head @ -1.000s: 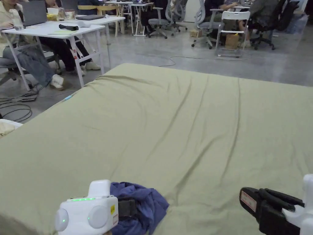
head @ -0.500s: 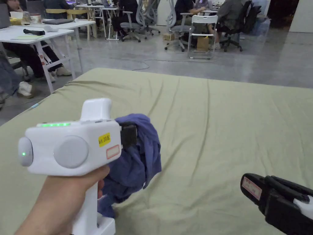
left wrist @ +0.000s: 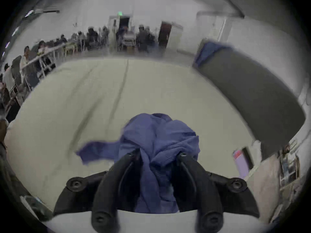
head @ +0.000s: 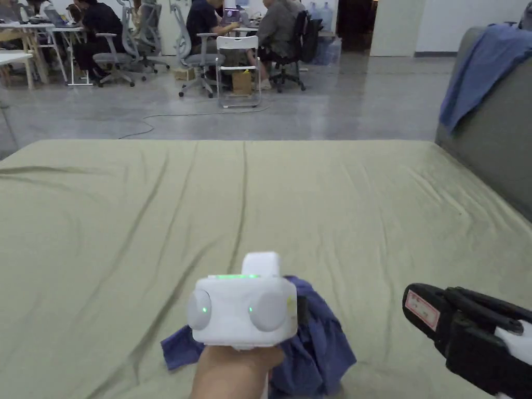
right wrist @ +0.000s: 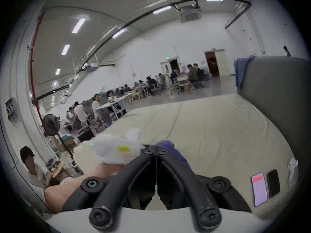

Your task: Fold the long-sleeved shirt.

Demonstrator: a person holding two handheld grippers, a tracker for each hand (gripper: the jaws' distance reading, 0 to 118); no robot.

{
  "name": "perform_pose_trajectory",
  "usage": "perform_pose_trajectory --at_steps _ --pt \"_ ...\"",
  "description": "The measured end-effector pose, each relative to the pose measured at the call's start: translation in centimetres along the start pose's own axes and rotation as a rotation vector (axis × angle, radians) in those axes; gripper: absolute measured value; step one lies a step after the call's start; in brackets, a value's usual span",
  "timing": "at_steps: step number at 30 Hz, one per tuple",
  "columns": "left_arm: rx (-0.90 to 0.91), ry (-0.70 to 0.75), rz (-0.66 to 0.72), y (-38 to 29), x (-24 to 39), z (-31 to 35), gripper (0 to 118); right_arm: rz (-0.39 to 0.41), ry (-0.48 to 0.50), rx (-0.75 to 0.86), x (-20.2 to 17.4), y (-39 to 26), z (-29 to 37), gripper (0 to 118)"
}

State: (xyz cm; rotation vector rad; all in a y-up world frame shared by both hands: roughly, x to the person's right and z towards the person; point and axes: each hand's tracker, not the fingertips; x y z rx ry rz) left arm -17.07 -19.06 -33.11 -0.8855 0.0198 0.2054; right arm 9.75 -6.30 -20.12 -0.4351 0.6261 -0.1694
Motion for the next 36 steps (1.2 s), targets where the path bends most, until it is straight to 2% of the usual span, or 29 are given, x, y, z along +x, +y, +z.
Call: perform_pose_trajectory --at_steps 4,5,7,9,11,12,13,14,16,18,20,23,24,25,26,27,28,30,31,32,33,34,35,36 --pt "-0.297 0.093 -0.075 -7.3 1.5 -10.1 31 -0.036 -0.051 -0.065 2.0 -1.8 -0.3 0" --pt "-0.301 0.113 -0.096 -8.7 1.5 -11.1 34 -0.044 -0.056 -0.077 2.3 -2.1 -0.4 0" --pt "-0.083 0.13 -0.132 -8.9 2.0 -9.6 39 -0.053 -0.054 -0.093 2.7 -2.7 -0.7 0" --pt "-0.165 0.087 -0.17 -7.8 1.2 -10.2 43 -0.062 -0.052 -0.102 2.7 -3.1 -1.0 0" --pt "-0.212 0.026 -0.149 -5.6 -0.2 -8.6 50 -0.071 -0.043 -0.105 2.6 -3.5 -1.3 0" --pt "-0.159 -0.019 -0.052 -4.6 -1.1 -6.6 61 -0.074 -0.036 -0.104 2.5 -3.6 -1.4 0" --pt "-0.058 -0.061 0.024 -3.5 -2.3 -3.6 78 -0.077 -0.029 -0.104 2.3 -3.7 -1.5 0" --pt "0.04 -0.095 0.066 -2.7 -3.0 -1.0 89 -0.079 -0.022 -0.104 2.2 -3.8 -1.6 0" --pt "0.22 -0.11 0.112 -2.5 -4.3 4.0 102 -0.083 -0.005 -0.106 2.1 -4.0 -1.9 0" --pt "0.326 -0.074 0.145 -3.3 -5.5 7.4 114 -0.089 0.011 -0.116 1.9 -4.3 -2.5 0" --pt "0.387 -0.024 0.163 -5.1 -6.6 9.3 116 -0.096 0.021 -0.124 1.8 -4.7 -3.0 0" --pt "0.201 0.102 0.155 -9.3 -7.8 8.6 115 -0.109 0.031 -0.144 1.7 -5.5 -4.1 0" --pt "0.011 0.088 0.107 -10.0 -8.3 8.0 108 -0.112 0.033 -0.15 1.8 -5.9 -4.4 0" --pt "-0.097 -0.002 0.12 -11.6 -8.9 6.7 57 -0.116 0.037 -0.159 1.8 -6.1 -4.7 0" --pt "-0.106 -0.136 0.141 -12.2 -9.4 5.9 0 -0.118 0.039 -0.17 1.8 -6.4 -5.0 0" --pt "-0.161 -0.19 0.192 -12.9 -9.7 4.9 0 -0.121 0.04 -0.182 1.9 -6.6 -5.3 0" --pt "-0.143 -0.163 0.226 -12.8 -9.6 4.4 0 -0.124 0.04 -0.193 2.0 -6.9 -5.6 0" --pt "-0.074 -0.09 0.142 -10.9 -9.3 3.5 0 -0.131 0.034 -0.214 2.3 -7.2 -6.3 0" --pt "-0.033 -0.063 0.109 -9.6 -9.0 3.1 8 -0.134 0.029 -0.22 2.4 -7.3 -6.6 0" --pt "0.008 -0.038 0.086 -8.2 -8.8 2.3 37 -0.139 0.022 -0.224 2.7 -7.4 -6.8 0" --pt "0.052 -0.033 0.077 -6.6 -9.1 1.9 81 -0.144 0.016 -0.226 2.9 -7.4 -7.0 0" --pt "0.079 -0.04 0.077 -5.4 -9.0 0.6 118 -0.15 0.009 -0.227 3.1 -7.4 -7.2 0" --pt "0.065 -0.037 0.083 -4.1 -8.9 -1.3 117 -0.156 -0.001 -0.229 3.3 -7.4 -7.5 0" --pt "0.166 0.015 0.107 -2.5 -9.4 -1.8 117 -0.161 -0.018 -0.233 3.4 -7.4 -7.9 0"
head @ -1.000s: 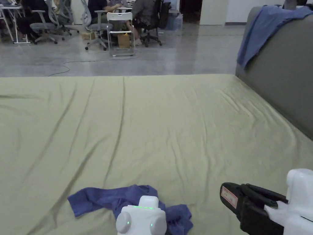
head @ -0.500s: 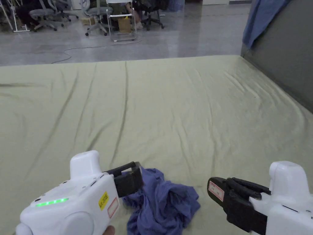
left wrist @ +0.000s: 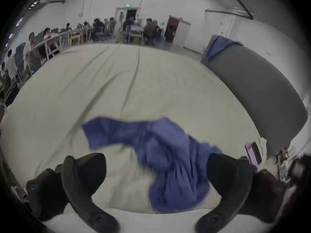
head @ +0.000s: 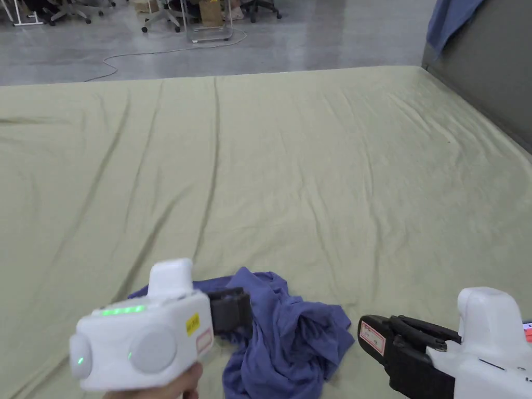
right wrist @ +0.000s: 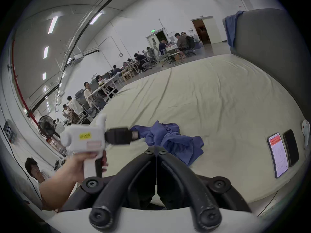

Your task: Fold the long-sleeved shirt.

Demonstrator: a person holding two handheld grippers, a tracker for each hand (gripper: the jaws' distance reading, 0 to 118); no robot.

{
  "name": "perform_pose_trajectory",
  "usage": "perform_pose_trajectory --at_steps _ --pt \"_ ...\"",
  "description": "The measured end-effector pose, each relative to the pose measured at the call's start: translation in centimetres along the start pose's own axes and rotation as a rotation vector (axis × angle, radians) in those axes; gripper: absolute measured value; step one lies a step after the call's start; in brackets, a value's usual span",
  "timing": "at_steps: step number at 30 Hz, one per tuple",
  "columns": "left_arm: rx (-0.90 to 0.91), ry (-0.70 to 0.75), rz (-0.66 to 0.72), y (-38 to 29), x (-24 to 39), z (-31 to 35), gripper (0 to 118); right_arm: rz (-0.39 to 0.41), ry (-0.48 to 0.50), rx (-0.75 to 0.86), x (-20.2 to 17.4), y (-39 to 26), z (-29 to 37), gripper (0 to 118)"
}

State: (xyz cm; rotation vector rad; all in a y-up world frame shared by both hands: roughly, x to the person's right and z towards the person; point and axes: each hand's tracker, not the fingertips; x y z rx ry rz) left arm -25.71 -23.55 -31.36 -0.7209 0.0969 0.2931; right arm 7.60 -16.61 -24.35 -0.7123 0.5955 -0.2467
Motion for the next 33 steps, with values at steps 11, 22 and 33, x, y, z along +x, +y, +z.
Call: perform_pose_trajectory --at_steps 11,22,33 --pt "-0.298 -0.054 -0.06 0.3 1.4 -10.2 25 -0.036 -0.122 -0.125 1.7 1.6 -6.3 0" --pt "-0.182 -0.106 0.017 2.6 -0.8 -5.0 24 -0.35 -0.211 -0.55 6.3 -0.1 -23.0 45" --pt "0.177 -0.196 0.169 9.0 -2.1 9.3 22 0.097 -0.075 0.128 -3.5 8.4 -5.6 20"
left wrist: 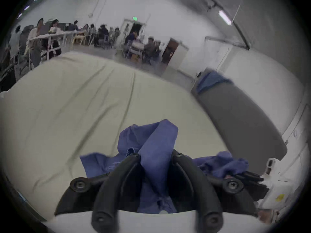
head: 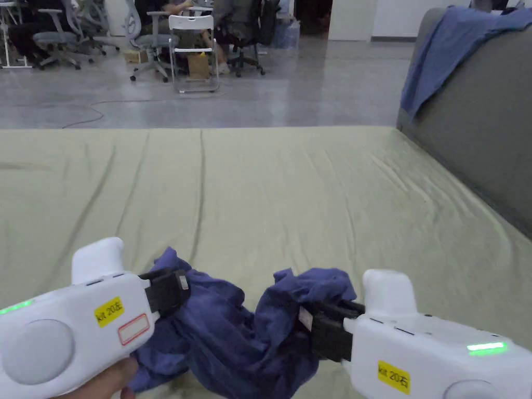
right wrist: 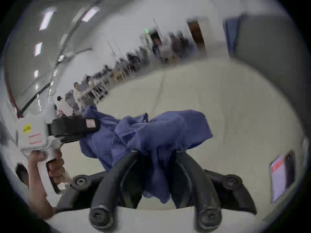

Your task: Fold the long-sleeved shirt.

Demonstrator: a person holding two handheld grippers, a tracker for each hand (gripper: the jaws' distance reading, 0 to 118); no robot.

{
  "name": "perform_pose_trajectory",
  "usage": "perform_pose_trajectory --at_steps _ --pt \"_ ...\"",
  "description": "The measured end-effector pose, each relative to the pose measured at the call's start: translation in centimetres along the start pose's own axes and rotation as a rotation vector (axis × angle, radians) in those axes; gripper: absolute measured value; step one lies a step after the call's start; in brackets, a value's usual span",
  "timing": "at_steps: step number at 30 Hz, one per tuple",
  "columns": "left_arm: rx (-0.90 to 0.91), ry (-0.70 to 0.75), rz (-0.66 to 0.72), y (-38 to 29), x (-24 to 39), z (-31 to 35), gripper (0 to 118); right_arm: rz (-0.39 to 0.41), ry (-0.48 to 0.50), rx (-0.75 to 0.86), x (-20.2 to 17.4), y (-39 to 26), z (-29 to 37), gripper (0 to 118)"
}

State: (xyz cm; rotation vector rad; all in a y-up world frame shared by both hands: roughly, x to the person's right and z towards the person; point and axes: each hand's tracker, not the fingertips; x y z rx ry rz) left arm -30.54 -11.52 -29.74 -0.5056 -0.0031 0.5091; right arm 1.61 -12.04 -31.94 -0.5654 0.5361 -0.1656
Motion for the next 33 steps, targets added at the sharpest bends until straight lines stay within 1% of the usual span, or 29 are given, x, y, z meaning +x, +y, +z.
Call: perform_pose_trajectory --at_steps 1,3,4,6,8,9,10,11,12,14,15,16,17,18,20,22,24,27,29,31,33 --pt "0.057 -0.01 0.017 1.6 0.2 1.3 22 0.033 0.002 0.067 -0.4 1.9 1.6 20" --pt "0.154 -0.028 -0.005 5.7 0.9 3.6 22 0.119 -0.017 0.181 -1.2 6.1 4.1 20" --pt "0.2 -0.005 -0.038 7.7 1.4 4.4 21 0.135 -0.022 0.215 -1.2 8.3 4.6 20" --pt "0.278 0.036 -0.101 12.1 2.3 5.3 21 0.123 -0.024 0.256 -0.9 13.4 4.6 19" --pt "0.291 -0.005 -0.088 16.0 3.1 5.5 21 0.108 -0.046 0.257 -0.9 18.1 3.8 18" --pt "0.29 -0.009 -0.081 18.1 3.6 5.4 21 0.101 -0.096 0.276 -1.0 20.7 3.2 8" --pt "0.3 0.019 -0.077 19.7 4.0 5.3 21 0.084 -0.171 0.281 -1.0 22.9 2.5 8" --pt "0.321 0.074 -0.097 21.5 4.5 5.0 21 0.052 -0.199 0.294 -1.0 25.3 1.9 8" --pt "0.34 0.104 -0.129 23.1 4.9 4.5 20 0.01 -0.179 0.288 -0.6 27.5 1.0 8" --pt "0.361 0.152 -0.156 25.7 5.6 3.4 20 -0.049 -0.162 0.237 -0.2 31.3 -1.4 7" --pt "0.347 0.151 -0.163 26.8 6.0 2.6 20 -0.06 -0.147 0.221 0.0 32.4 -2.2 6" --pt "0.339 0.154 -0.166 27.7 6.1 1.5 20 -0.04 -0.166 0.208 -0.2 33.5 -3.7 6" --pt "0.321 0.172 -0.177 28.3 6.2 0.4 20 -0.004 -0.215 0.197 -0.5 34.4 -5.0 6" --pt "0.301 0.223 -0.201 28.9 6.3 -0.8 20 -0.005 -0.26 0.191 -0.4 34.9 -6.1 6" --pt "0.283 0.306 -0.213 29.8 5.4 -3.1 20 -0.012 -0.294 0.18 0.2 35.9 -8.2 5" --pt "0.271 0.362 -0.203 30.4 4.1 -5.3 20 -0.066 -0.337 0.18 1.3 36.5 -10.0 5" --pt "0.26 0.378 -0.175 30.8 1.8 -7.2 20 -0.128 -0.336 0.181 3.2 36.5 -11.6 5" --pt "0.266 0.376 -0.12 29.9 -1.2 -9.5 20 -0.14 -0.329 0.166 5.3 35.3 -13.9 5" --pt "0.259 0.377 -0.128 28.0 -2.9 -11.3 20 -0.124 -0.318 0.134 6.3 33.3 -15.7 6" --pt "0.198 0.401 -0.193 25.0 -4.5 -13.8 20 -0.075 -0.326 0.07 7.5 30.2 -18.0 5" --pt "0.133 0.412 -0.202 21.1 -6.5 -16.3 20 -0.056 -0.335 0.011 8.8 26.3 -20.1 5"
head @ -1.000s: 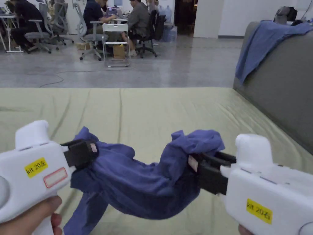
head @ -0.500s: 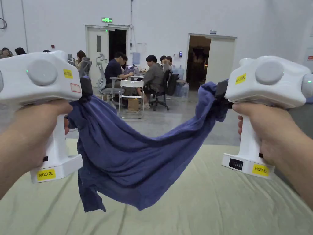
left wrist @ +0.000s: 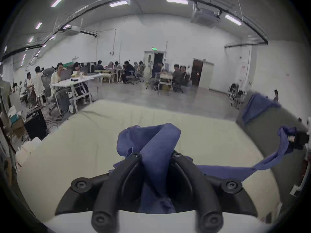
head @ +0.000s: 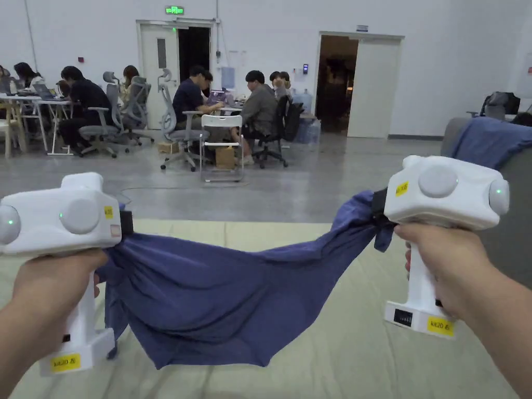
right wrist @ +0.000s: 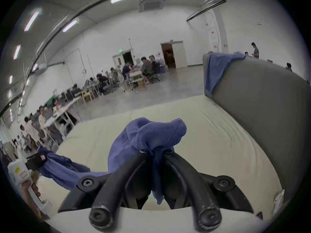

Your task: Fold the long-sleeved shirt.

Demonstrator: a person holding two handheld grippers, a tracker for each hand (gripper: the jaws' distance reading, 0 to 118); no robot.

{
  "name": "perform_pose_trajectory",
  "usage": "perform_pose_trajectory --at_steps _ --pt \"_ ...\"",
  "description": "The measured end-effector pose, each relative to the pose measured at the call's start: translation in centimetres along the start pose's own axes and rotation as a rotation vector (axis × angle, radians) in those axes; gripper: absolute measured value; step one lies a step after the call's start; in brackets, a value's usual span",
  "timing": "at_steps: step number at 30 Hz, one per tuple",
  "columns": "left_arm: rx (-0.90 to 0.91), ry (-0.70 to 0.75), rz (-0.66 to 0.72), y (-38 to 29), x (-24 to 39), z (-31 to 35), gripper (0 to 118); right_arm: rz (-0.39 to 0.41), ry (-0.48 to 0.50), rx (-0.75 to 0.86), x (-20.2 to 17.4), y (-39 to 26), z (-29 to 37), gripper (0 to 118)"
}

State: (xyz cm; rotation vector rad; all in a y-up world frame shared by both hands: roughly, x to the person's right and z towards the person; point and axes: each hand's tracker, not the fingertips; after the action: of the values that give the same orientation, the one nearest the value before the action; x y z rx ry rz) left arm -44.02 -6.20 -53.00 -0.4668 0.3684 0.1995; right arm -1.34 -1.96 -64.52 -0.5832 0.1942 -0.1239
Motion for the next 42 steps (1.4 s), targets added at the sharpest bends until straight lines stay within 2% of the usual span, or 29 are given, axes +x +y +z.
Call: perform_pose_trajectory --at_steps 5,7,10,12,13,16,19,21,22,24,25,26,30,31,32,33,34,35,36,37,38,39,40,42 --pt "-0.263 0.048 -0.012 -12.7 -1.0 -3.7 19 -0.03 -0.001 -0.199 3.4 -11.8 -3.8 5" --pt "-0.334 0.076 -0.039 -16.9 -1.9 -4.1 19 0.003 -0.025 -0.276 5.3 -16.3 -4.0 5" --pt "-0.362 0.027 -0.01 -20.8 -3.6 -0.9 18 0.068 -0.033 -0.326 7.6 -22.5 -1.1 5" --pt "-0.359 0.006 -0.001 -22.3 -4.7 2.1 18 0.063 -0.027 -0.339 8.9 -25.3 1.7 6" --pt "-0.357 0.0 -0.002 -22.8 -5.1 3.5 18 0.071 0.011 -0.359 9.4 -26.3 3.1 5" --pt "-0.358 -0.028 -0.025 -24.5 -6.2 9.0 18 0.125 0.014 -0.374 10.5 -29.8 9.4 5" --pt "-0.378 -0.045 -0.02 -26.6 -7.1 13.8 18 0.131 0.078 -0.431 11.4 -32.5 14.6 5" --pt "-0.43 -0.058 0.004 -28.4 -7.7 16.3 18 0.185 0.128 -0.465 11.7 -34.5 17.1 5" --pt "-0.446 -0.053 0.0 -29.3 -8.0 17.1 17 0.235 0.117 -0.493 11.5 -35.4 17.9 5" --pt "-0.485 -0.012 -0.019 -31.4 -8.6 18.7 15 0.35 0.067 -0.52 11.3 -36.9 18.5 5" --pt "-0.496 0.005 -0.013 -32.2 -9.0 19.1 9 0.382 0.056 -0.53 11.4 -37.5 18.4 5" --pt "-0.527 0.027 0.015 -33.2 -9.8 19.0 6 0.388 0.056 -0.571 11.4 -38.3 18.0 6" --pt "-0.614 0.058 0.091 -36.0 -11.6 17.6 6 0.378 0.052 -0.62 11.7 -40.2 15.1 6" --pt "-0.62 0.059 0.093 -36.3 -11.7 17.4 6 0.358 0.03 -0.641 11.8 -40.4 14.4 9" --pt "-0.616 0.062 0.098 -36.2 -11.9 17.7 6 0.336 0.036 -0.655 12.0 -40.4 13.7 20" --pt "-0.597 0.07 0.126 -35.8 -12.1 18.3 6 0.318 0.025 -0.67 12.3 -40.3 13.3 44" --pt "-0.565 0.047 0.167 -35.0 -12.3 19.1 6 0.312 -0.008 -0.667 12.5 -40.1 13.3 85" --pt "-0.527 -0.005 0.216 -33.8 -11.7 21.1 6 0.321 -0.053 -0.617 12.4 -39.3 14.3 100" --pt "-0.477 -0.057 0.264 -32.7 -11.9 22.5 6 0.325 -0.05 -0.528 12.4 -38.1 15.9 101" --pt "-0.444 -0.071 0.282 -31.8 -11.9 23.8 21 0.336 -0.038 -0.46 12.2 -37.1 17.4 101" --pt "-0.402 -0.081 0.293 -30.8 -11.9 25.6 53 0.344 -0.037 -0.397 12.0 -35.9 19.4 101" --pt "-0.373 -0.088 0.292 -30.3 -12.6 26.4 93 0.352 -0.042 -0.362 11.6 -34.9 21.0 101" --pt "-0.363 -0.093 0.285 -29.9 -12.5 27.5 118 0.356 -0.046 -0.337 11.2 -34.1 22.4 101" --pt "-0.283 -0.07 0.259 -29.8 -12.5 30.3 117 0.304 -0.001 -0.243 10.0 -33.1 25.7 101"
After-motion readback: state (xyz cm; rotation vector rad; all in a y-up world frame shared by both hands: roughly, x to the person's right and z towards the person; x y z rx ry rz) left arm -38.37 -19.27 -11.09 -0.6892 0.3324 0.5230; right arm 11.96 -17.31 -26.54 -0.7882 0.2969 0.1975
